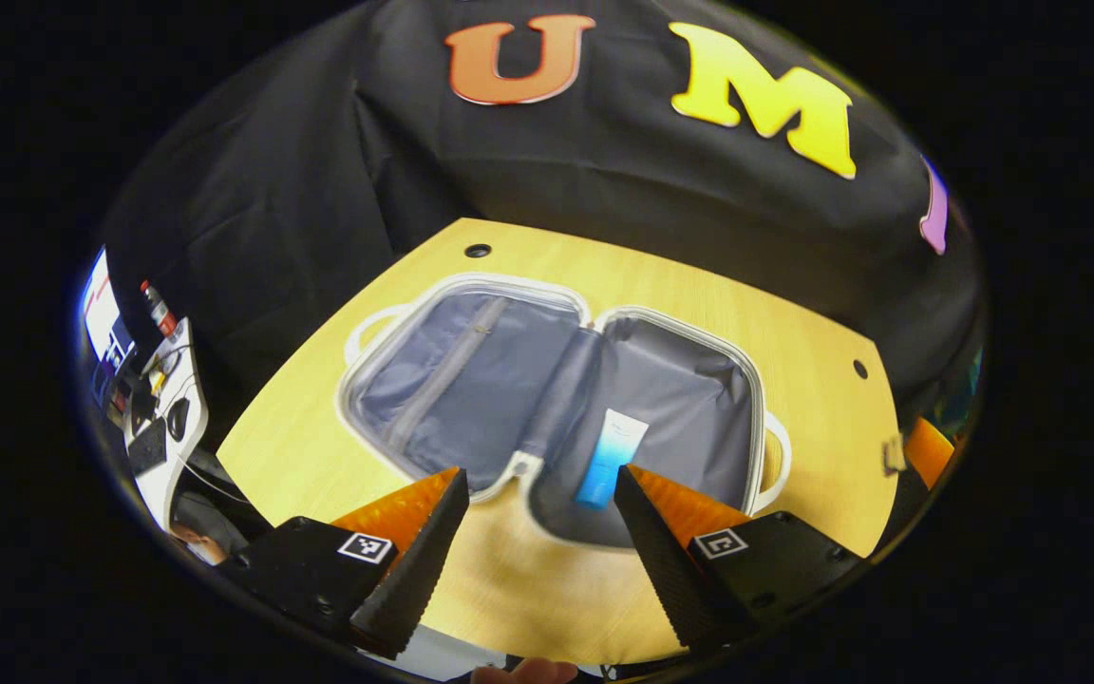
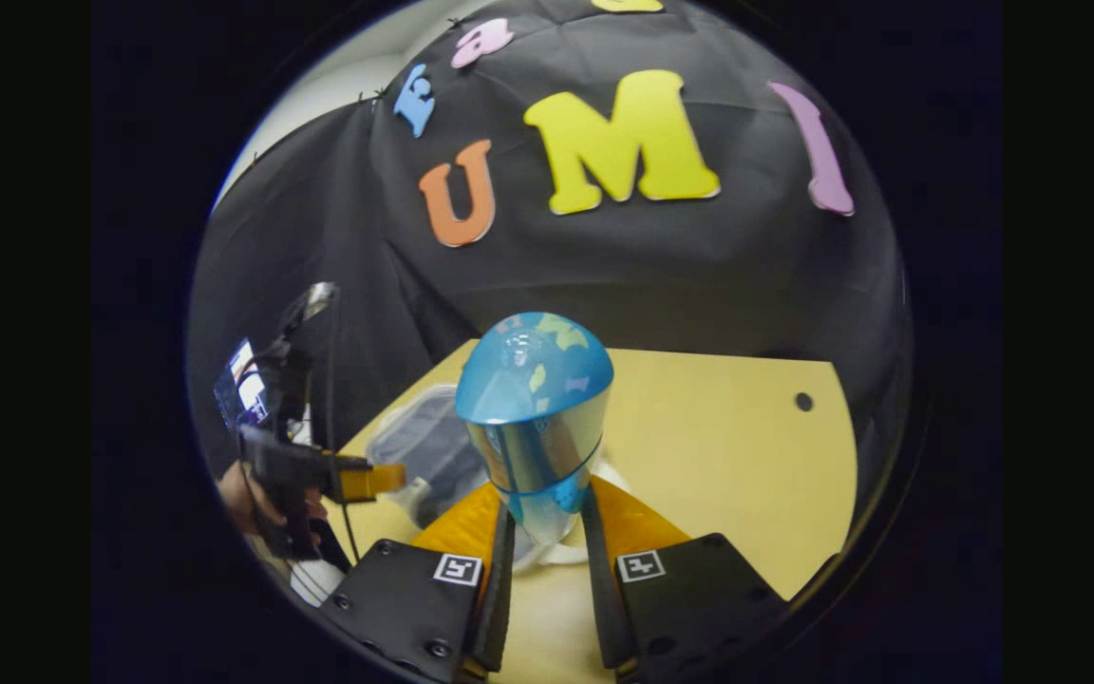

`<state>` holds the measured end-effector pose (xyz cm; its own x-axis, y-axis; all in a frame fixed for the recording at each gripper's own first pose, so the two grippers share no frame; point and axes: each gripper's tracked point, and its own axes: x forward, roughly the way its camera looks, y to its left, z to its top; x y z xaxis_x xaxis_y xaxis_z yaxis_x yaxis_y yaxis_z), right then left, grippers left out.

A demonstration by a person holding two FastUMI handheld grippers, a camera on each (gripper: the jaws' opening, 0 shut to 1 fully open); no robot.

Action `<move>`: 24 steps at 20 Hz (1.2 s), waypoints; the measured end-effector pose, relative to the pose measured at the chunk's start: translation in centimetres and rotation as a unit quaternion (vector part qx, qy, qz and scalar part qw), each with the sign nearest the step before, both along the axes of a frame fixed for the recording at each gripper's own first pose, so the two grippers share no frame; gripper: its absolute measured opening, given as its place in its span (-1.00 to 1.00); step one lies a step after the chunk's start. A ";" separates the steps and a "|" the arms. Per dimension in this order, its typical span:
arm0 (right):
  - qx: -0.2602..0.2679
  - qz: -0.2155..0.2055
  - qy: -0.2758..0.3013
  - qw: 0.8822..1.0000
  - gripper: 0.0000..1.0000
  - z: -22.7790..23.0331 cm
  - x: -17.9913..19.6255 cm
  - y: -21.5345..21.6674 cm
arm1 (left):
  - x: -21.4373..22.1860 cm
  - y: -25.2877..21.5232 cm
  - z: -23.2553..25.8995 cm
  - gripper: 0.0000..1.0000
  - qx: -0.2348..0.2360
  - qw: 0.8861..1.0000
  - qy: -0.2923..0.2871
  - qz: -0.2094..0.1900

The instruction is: First open the suitcase, pack the skin care products into it, and then close the suitcase.

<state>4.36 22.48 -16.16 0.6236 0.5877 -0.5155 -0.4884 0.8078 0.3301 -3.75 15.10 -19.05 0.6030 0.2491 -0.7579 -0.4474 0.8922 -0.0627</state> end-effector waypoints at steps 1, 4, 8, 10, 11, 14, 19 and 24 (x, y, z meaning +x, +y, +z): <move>-0.003 0.015 0.018 1.000 -0.30 -1.5 0.0 2.7 | -1.6 1.3 0.0 0.97 -0.005 1.000 -0.010 0.009; -0.019 0.032 0.102 0.994 -0.30 -7.4 0.0 9.3 | -6.1 3.6 -1.0 0.98 -0.019 0.999 -0.014 0.031; -0.085 0.023 0.185 0.979 -0.29 -14.1 -0.3 10.8 | -10.1 5.4 -2.1 0.98 -0.027 0.999 -0.007 0.041; -0.104 0.003 0.214 0.971 -0.30 -16.0 -0.5 11.1 | -11.0 6.4 -2.1 0.99 -0.024 0.999 -0.011 0.044; -0.107 -0.008 0.229 0.967 -0.30 -16.5 -0.6 10.8 | -11.2 6.9 -2.1 0.99 -0.022 0.999 -0.012 0.046; -0.110 -0.025 0.251 0.961 -0.30 -17.4 -0.2 10.5 | -11.3 8.1 -2.1 0.98 -0.027 0.998 -0.017 0.057; -0.113 -0.031 0.248 0.962 -0.30 -17.8 1.0 11.5 | -10.6 8.9 -2.1 0.98 -0.036 0.997 -0.021 0.062; -0.126 -0.048 0.267 0.954 -0.30 -18.8 1.6 11.2 | -10.3 9.4 -1.8 0.98 -0.031 0.997 -0.027 0.061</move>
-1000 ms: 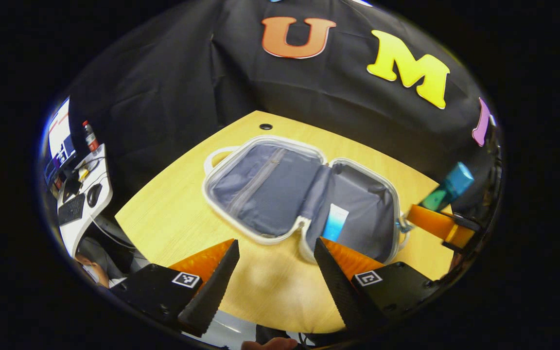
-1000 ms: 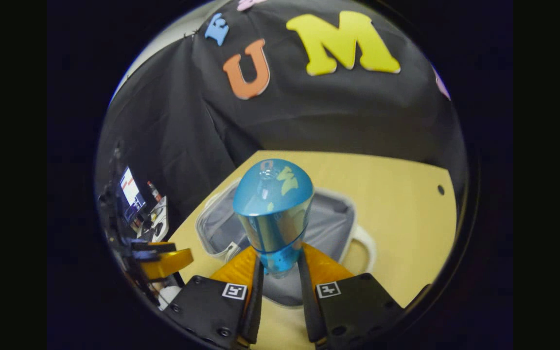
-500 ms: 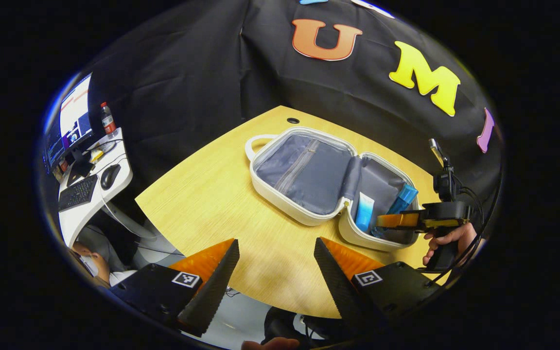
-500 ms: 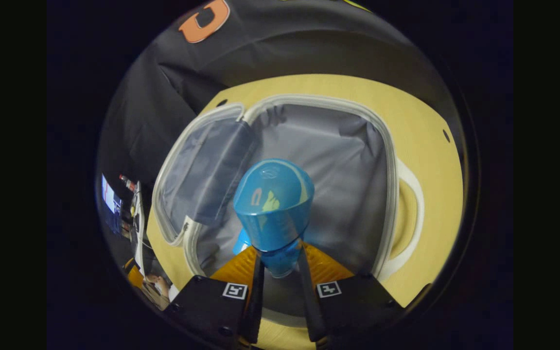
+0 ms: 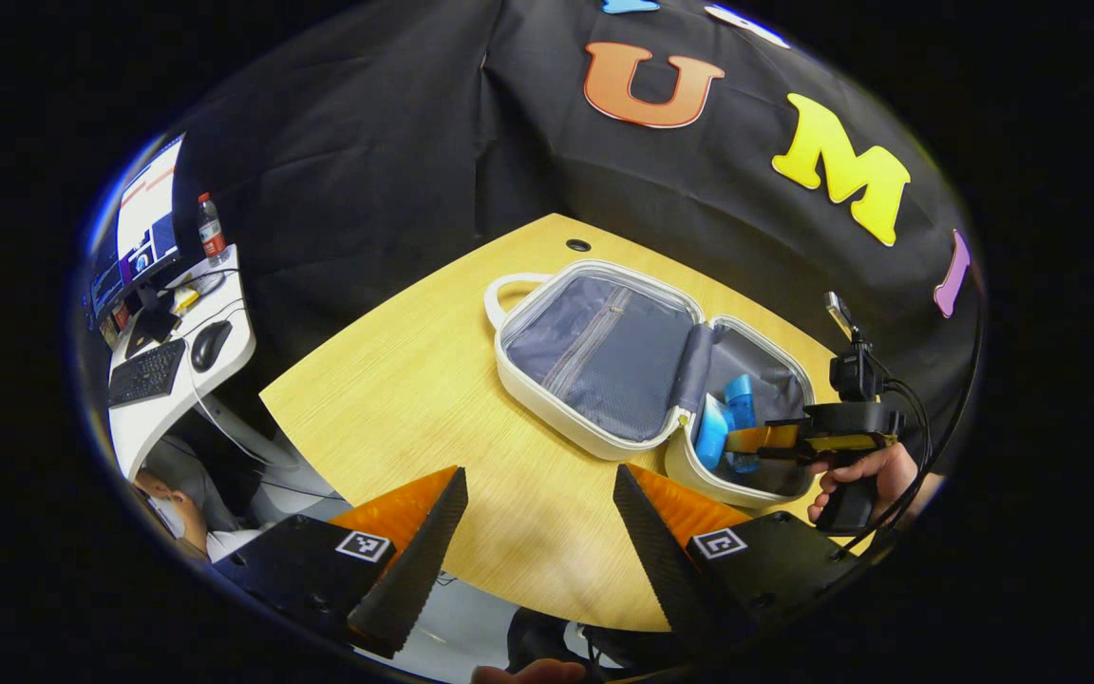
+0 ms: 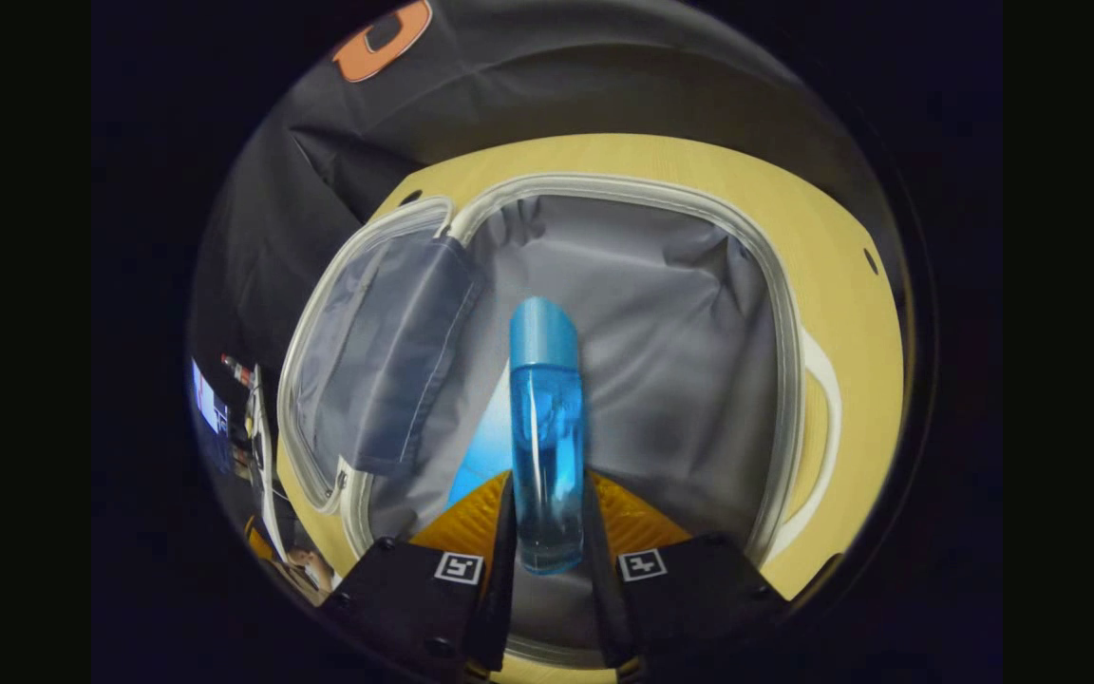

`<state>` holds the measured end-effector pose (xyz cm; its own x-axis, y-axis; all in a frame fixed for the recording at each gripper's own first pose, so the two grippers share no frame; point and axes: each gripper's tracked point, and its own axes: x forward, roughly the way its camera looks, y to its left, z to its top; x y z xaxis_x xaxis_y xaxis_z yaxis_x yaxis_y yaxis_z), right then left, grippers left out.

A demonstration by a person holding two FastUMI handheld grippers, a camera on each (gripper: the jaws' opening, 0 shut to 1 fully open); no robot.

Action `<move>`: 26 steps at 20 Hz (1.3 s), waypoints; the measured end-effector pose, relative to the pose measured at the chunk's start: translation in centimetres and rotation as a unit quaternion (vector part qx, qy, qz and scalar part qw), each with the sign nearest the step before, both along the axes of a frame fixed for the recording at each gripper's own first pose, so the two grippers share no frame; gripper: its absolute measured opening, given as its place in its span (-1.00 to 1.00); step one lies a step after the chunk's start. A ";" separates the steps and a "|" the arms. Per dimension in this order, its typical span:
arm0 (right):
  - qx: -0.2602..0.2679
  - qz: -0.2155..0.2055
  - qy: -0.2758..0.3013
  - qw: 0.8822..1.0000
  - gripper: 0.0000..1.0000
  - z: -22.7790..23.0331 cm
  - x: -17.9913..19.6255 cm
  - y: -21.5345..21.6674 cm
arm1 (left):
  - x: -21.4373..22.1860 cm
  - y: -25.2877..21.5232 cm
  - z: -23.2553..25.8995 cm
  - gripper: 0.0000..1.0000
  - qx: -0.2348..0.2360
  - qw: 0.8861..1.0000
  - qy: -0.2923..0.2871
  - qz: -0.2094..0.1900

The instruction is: First open the suitcase, pack the skin care products into it, and then close the suitcase.

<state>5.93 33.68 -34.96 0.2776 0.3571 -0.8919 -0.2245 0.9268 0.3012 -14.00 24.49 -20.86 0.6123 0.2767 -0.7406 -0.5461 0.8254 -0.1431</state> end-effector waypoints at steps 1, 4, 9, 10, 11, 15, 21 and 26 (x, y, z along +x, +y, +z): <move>-0.005 -0.001 0.000 1.000 -0.31 -0.3 0.0 -0.3 | 0.2 -0.1 0.0 0.98 -0.003 1.000 -0.002 0.000; -0.013 0.002 -0.003 1.000 -0.30 -0.6 -0.4 0.0 | 0.4 -0.1 0.0 0.99 -0.015 1.000 -0.010 0.004; -0.033 0.029 -0.011 0.999 -0.24 -0.5 -0.6 0.1 | 2.0 -0.5 1.1 0.99 -0.019 0.999 -0.035 -0.016; -0.036 0.028 -0.009 0.999 -0.21 -0.6 -0.7 -0.1 | 2.3 -0.6 1.5 0.98 -0.019 0.999 -0.044 -0.022; -0.035 0.026 -0.009 0.999 -0.18 -0.5 -0.9 -0.1 | 2.8 -0.7 1.8 0.99 -0.019 0.998 -0.052 -0.027; -0.043 0.033 -0.021 0.998 0.02 0.7 -1.6 -1.2 | 3.9 -0.6 2.9 0.99 -0.025 0.995 -0.081 -0.044; -0.073 0.074 -0.158 0.982 0.43 7.5 -1.8 -4.1 | 5.0 3.4 2.9 0.99 -0.027 0.993 -0.108 -0.049; -0.071 0.124 -0.267 0.953 0.55 13.8 -3.7 -5.8 | 6.8 7.8 2.0 1.00 -0.059 0.988 -0.131 -0.051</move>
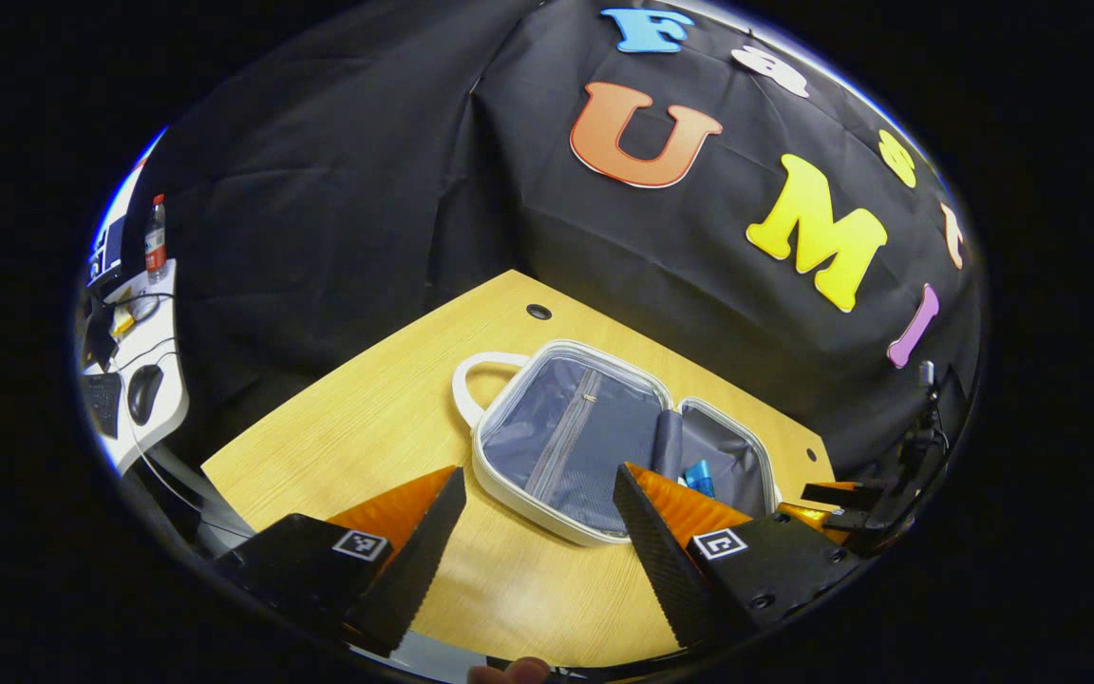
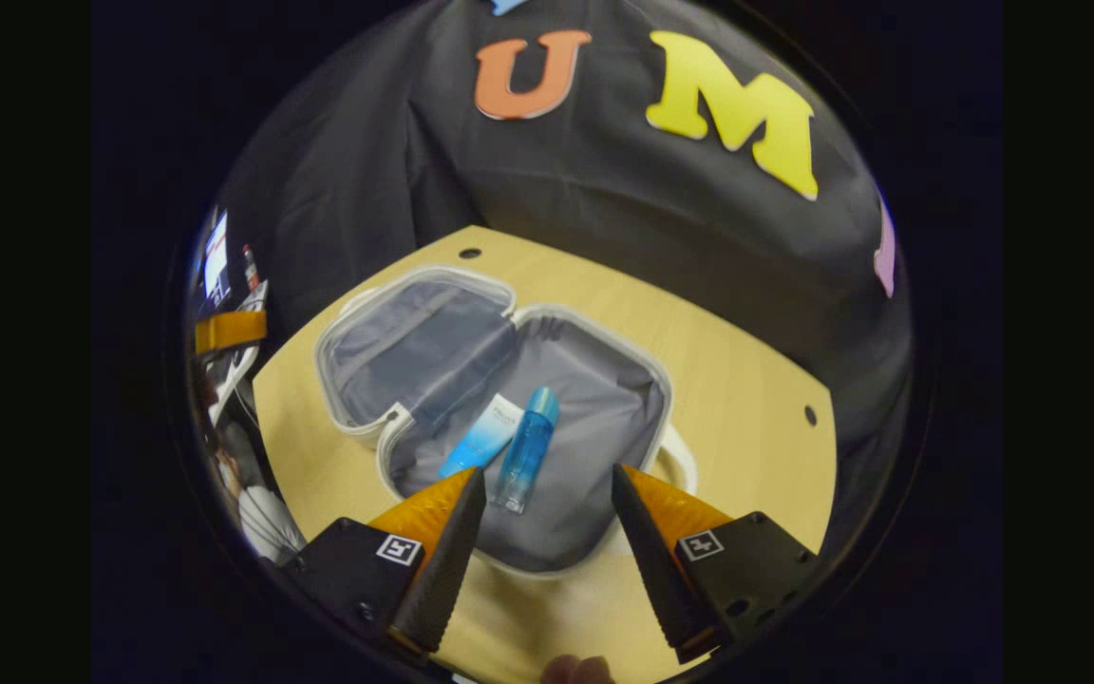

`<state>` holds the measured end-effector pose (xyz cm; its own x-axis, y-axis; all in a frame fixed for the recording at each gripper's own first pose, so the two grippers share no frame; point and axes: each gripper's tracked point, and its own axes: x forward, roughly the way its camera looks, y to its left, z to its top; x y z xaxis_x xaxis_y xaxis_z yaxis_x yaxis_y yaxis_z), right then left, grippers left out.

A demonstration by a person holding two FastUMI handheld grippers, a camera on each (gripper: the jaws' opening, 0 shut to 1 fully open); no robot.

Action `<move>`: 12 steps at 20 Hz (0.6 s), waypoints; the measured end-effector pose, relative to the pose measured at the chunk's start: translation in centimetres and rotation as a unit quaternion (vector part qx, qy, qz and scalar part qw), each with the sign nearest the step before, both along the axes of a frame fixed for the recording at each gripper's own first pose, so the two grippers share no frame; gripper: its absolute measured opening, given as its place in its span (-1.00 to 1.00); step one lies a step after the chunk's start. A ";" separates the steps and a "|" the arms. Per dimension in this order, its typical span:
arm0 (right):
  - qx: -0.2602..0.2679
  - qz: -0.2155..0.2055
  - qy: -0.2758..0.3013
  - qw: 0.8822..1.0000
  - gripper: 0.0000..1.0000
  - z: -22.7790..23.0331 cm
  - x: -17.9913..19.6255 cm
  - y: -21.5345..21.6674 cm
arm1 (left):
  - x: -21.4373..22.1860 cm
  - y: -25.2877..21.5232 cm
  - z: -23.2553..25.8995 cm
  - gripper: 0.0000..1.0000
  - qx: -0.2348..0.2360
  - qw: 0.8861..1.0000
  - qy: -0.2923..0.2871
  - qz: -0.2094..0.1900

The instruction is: First open the suitcase, pack the skin care products into it, and then close the suitcase.

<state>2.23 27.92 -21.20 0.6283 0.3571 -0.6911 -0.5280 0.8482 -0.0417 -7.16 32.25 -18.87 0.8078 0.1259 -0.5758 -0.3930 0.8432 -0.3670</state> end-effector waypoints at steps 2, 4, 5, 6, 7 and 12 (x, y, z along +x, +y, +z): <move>0.013 0.000 -0.006 1.000 0.59 1.1 -0.9 -0.6 | 1.0 1.7 -0.6 1.00 -0.021 1.000 -0.009 -0.002; 0.009 0.000 -0.013 1.000 0.59 1.7 -1.3 -1.6 | 2.6 3.1 -1.2 1.00 -0.041 0.999 -0.025 -0.013; -0.002 -0.001 -0.023 1.000 0.59 2.2 -1.2 -2.6 | 3.4 4.2 -2.0 1.00 -0.050 0.998 -0.027 -0.013; -0.010 -0.004 -0.033 0.999 0.55 2.8 -1.0 -3.5 | 4.3 5.1 -2.9 0.97 -0.060 0.998 -0.028 -0.013; -0.016 -0.007 -0.039 0.999 0.59 3.4 -1.2 -4.2 | 5.1 6.1 -3.7 0.96 -0.070 0.997 -0.029 -0.010; -0.017 -0.037 -0.025 0.999 0.59 3.6 -0.9 -6.5 | 9.1 8.7 -6.3 0.96 -0.156 0.985 -0.075 -0.010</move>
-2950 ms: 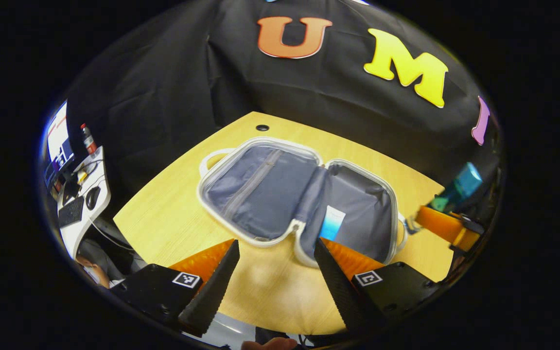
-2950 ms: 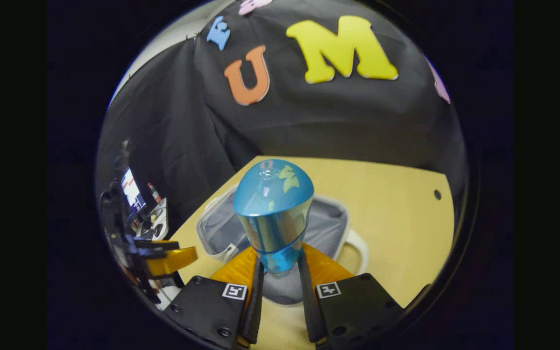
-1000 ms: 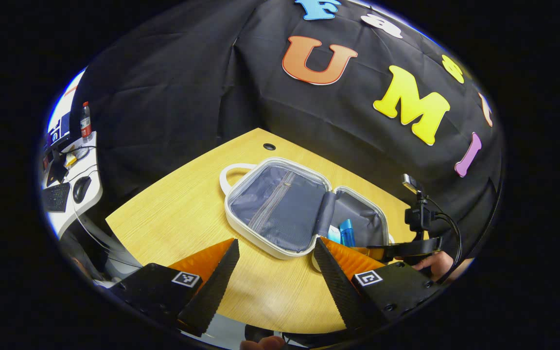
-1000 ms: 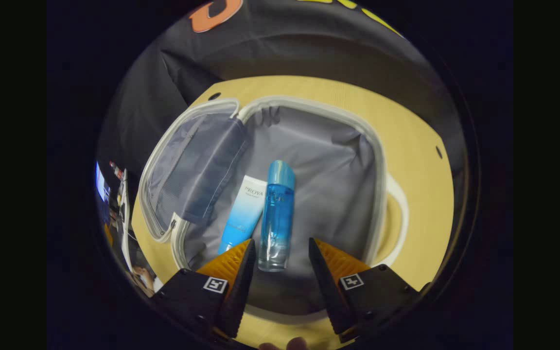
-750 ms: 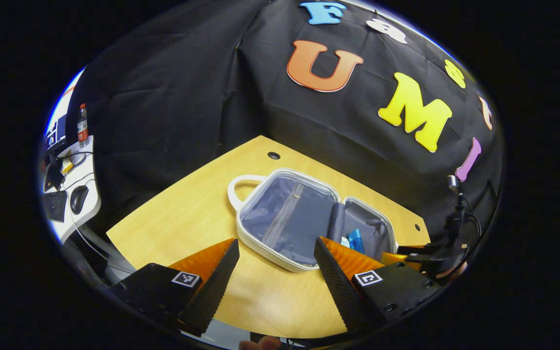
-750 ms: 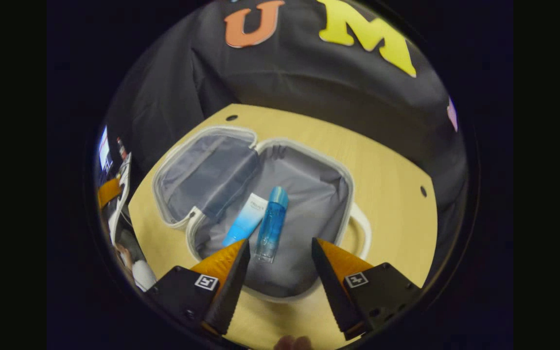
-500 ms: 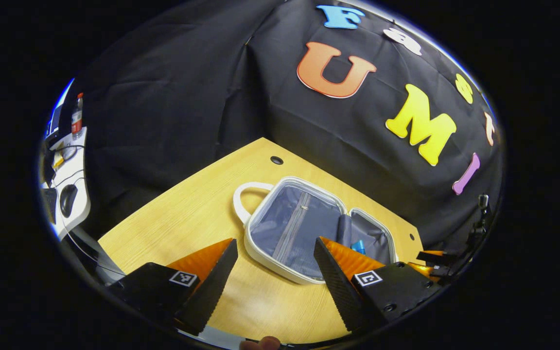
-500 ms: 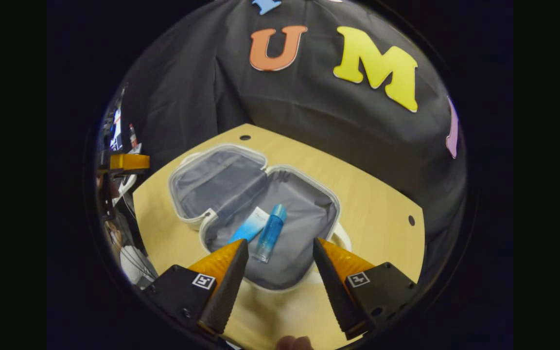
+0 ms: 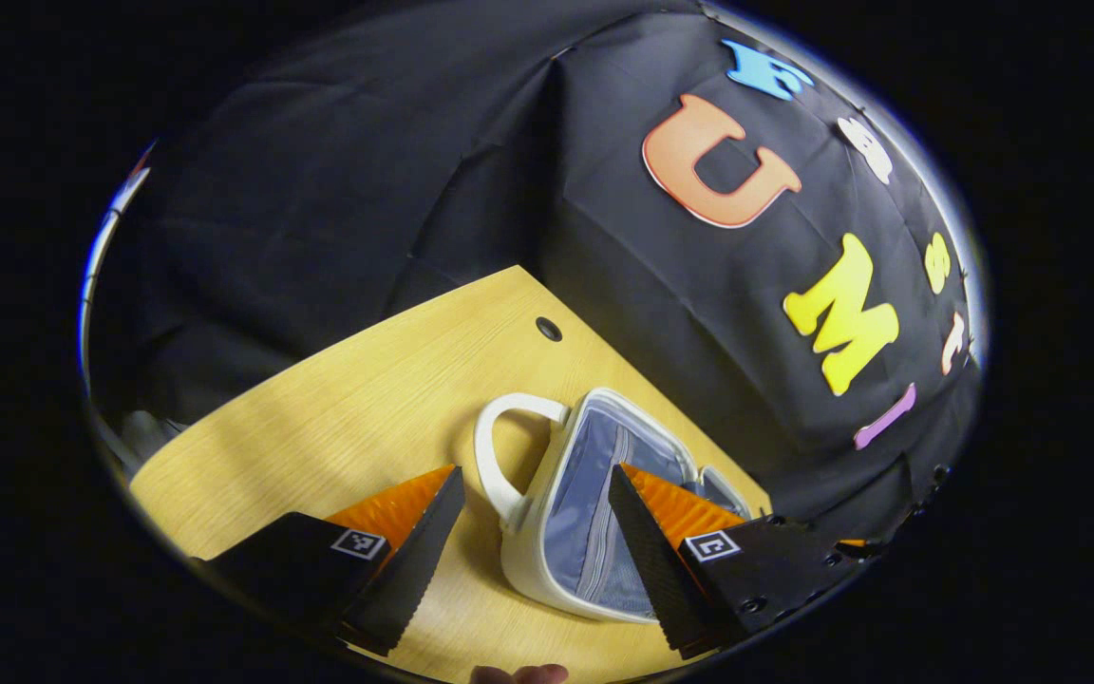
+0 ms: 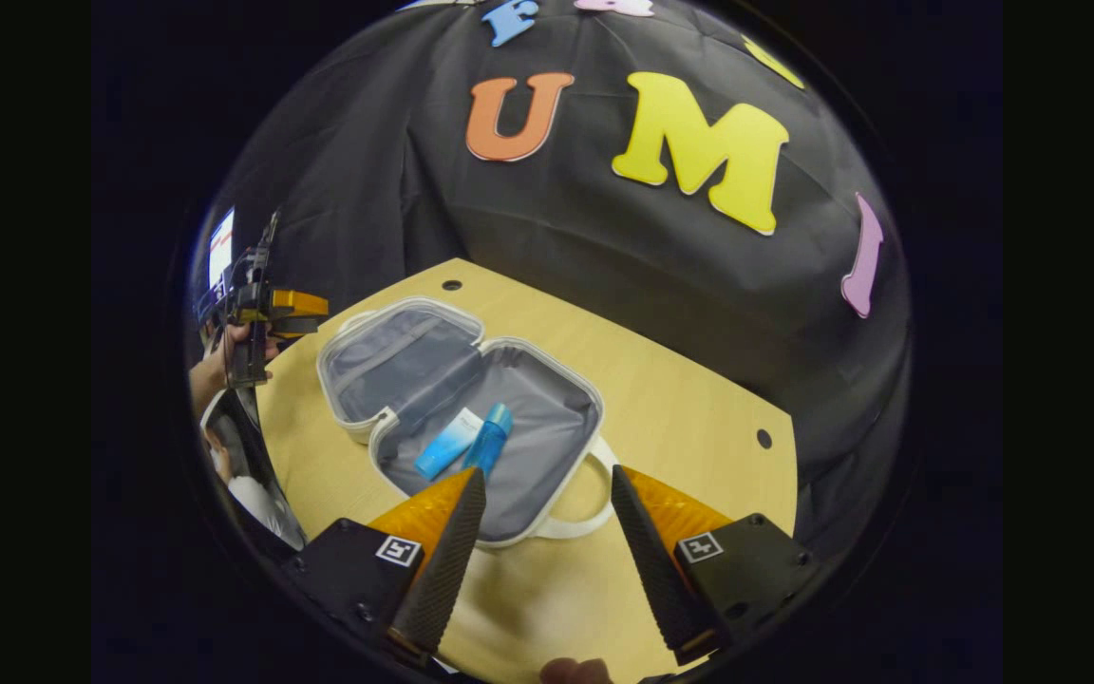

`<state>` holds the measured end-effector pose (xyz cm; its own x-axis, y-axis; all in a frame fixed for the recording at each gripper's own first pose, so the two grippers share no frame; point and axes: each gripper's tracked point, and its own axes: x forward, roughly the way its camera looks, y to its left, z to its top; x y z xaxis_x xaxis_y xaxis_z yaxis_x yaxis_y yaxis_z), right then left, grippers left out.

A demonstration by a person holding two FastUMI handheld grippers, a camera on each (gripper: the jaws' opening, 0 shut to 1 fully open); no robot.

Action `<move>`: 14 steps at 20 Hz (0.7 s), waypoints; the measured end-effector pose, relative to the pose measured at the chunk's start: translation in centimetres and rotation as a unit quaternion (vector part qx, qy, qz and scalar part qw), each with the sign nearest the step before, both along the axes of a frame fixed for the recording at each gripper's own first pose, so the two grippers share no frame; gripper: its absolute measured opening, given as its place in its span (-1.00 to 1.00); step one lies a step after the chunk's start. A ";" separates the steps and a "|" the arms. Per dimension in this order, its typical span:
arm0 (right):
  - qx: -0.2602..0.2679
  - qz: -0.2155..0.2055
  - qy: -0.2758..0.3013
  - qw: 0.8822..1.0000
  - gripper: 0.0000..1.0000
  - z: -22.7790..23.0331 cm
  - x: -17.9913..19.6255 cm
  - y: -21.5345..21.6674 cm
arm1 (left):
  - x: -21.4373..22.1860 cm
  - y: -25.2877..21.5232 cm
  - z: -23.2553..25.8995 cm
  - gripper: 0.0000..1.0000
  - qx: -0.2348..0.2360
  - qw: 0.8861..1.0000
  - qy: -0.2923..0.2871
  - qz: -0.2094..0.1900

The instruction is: First open the suitcase, pack the skin care products into it, and then close the suitcase.

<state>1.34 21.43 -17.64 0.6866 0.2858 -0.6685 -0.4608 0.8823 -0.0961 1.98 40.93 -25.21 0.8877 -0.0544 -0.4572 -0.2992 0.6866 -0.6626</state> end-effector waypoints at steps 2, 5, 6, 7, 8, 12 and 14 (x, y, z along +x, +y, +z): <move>-0.006 -0.013 0.010 1.000 0.56 -0.1 -0.1 -1.1 | 1.2 0.8 -1.5 0.94 -0.036 0.999 -0.003 0.005; -0.015 -0.027 0.016 0.999 0.59 -0.6 -0.2 -1.6 | 3.3 0.9 -3.4 0.67 -0.101 0.995 0.000 0.018; -0.015 -0.031 0.019 0.999 0.59 -0.8 -0.3 -1.6 | 3.9 1.0 -3.6 1.00 -0.121 0.992 -0.006 0.022; -0.016 -0.033 0.023 0.999 0.59 -0.9 -0.4 -1.5 | 4.1 1.1 -4.0 0.81 -0.137 0.990 -0.009 0.027; -0.015 -0.035 0.025 0.999 0.59 -0.9 -0.5 -1.5 | 4.5 1.1 -4.4 1.00 -0.151 0.988 -0.010 0.033; -0.006 -0.038 0.029 0.999 0.59 -1.1 -0.5 -0.8 | 5.4 0.7 -6.0 0.41 -0.200 0.978 0.008 0.049; 0.000 -0.040 0.029 0.999 0.59 -1.1 -0.4 -0.5 | 6.1 1.0 -6.0 0.05 -0.222 0.973 0.009 0.070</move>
